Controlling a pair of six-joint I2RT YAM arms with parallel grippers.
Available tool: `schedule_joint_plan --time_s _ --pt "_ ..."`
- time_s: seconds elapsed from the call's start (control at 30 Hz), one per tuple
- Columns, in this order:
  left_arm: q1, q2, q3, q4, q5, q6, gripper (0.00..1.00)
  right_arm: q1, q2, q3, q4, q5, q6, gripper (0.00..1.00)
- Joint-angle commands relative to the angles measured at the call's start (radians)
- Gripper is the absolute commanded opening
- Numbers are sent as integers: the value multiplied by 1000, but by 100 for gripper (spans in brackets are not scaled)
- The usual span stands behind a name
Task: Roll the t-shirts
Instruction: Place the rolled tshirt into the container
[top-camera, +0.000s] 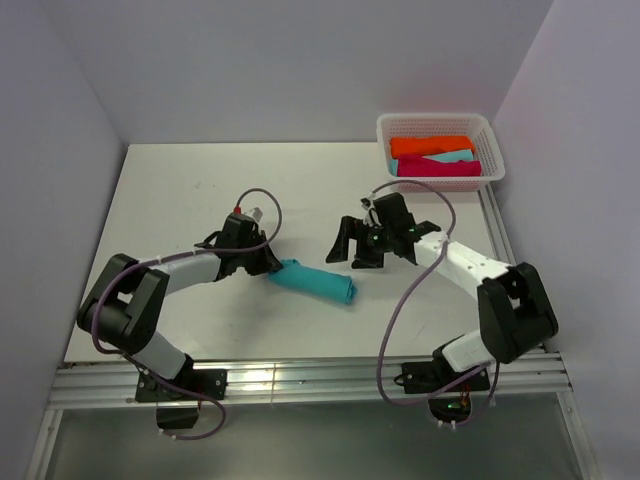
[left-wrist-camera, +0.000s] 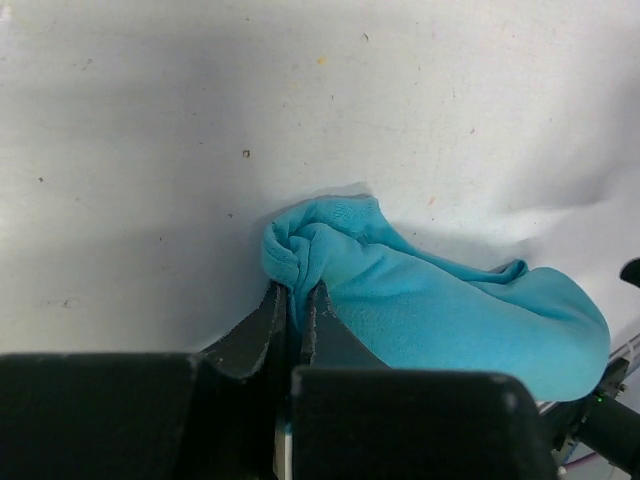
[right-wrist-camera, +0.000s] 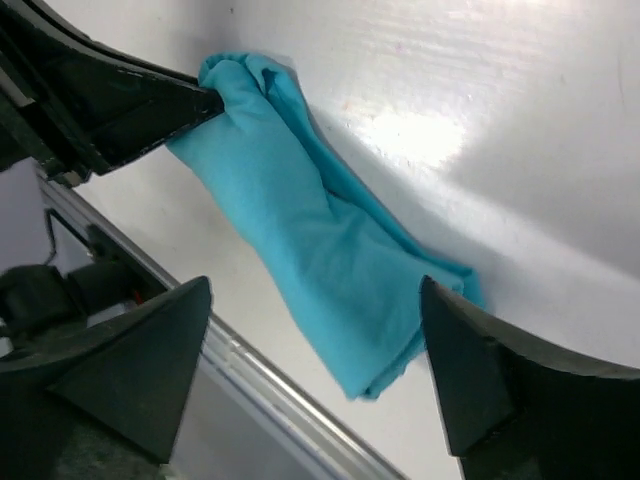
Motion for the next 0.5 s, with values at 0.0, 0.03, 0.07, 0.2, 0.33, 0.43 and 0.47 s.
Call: schedule_joint_plan --time_s 0.0,0.03,0.07,0.2,0.33,0.43,0.47 --pt "-15 -25 -27 -33 -102 17 0 -24 -131 -91 -43 45 130 96" --pt "-17 -34 -30 -30 -104 20 0 -27 -158 -116 -61 71 158 100" --pt "-18 -37 -31 -29 -110 20 0 -30 -192 -144 -60 77 216 100" --pt "-23 -53 -33 -29 -122 28 0 -81 -359 -378 67 17 392 100" --pt "-24 -54 -27 -32 -125 42 0 -118 -415 -532 289 -27 530 100" --pt "-24 -53 -22 -36 -124 43 0 -129 -406 -604 458 -52 618 100" --pt "-24 -54 -22 -35 -125 43 0 -130 -403 -644 515 -60 674 100"
